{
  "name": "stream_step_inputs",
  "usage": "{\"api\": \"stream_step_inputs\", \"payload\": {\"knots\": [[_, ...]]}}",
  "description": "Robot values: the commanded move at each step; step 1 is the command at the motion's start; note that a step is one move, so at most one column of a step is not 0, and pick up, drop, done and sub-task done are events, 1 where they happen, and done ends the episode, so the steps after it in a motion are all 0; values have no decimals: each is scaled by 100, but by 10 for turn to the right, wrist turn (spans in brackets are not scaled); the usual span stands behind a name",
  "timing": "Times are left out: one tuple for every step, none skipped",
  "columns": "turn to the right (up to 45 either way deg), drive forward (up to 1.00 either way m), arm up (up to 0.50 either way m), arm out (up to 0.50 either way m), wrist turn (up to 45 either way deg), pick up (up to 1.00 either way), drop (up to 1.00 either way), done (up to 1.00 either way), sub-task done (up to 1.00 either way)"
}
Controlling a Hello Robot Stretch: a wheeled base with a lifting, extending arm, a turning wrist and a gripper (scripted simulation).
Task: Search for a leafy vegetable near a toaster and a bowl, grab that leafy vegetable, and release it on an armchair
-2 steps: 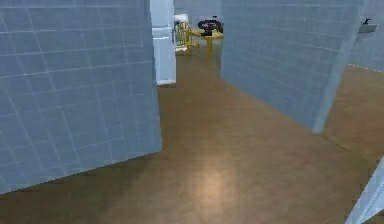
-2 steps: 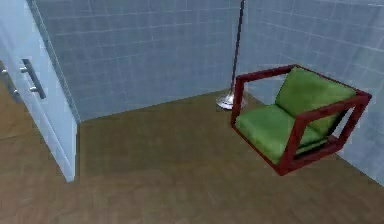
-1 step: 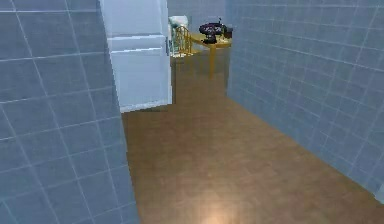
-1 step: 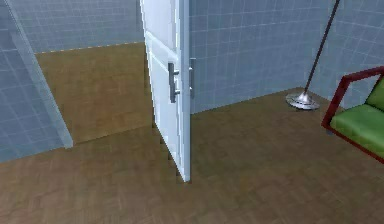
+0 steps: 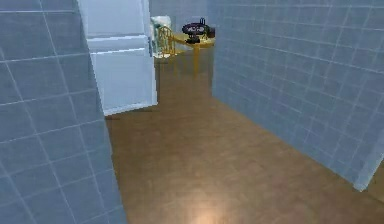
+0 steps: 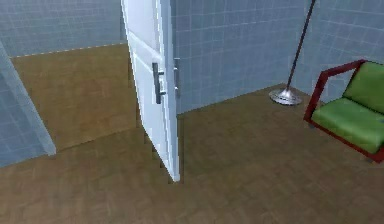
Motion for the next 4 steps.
{"api": "stream_step_inputs", "payload": {"knots": [[0, 90, 0, 0, 0, 0, 0, 0, 0], [-150, 0, 0, 0, 0, 0, 0, 0, 0], [0, 100, 0, 0, 0, 0, 0, 0, 0], [0, 80, 0, 0, 0, 0, 0, 0, 0]]}}
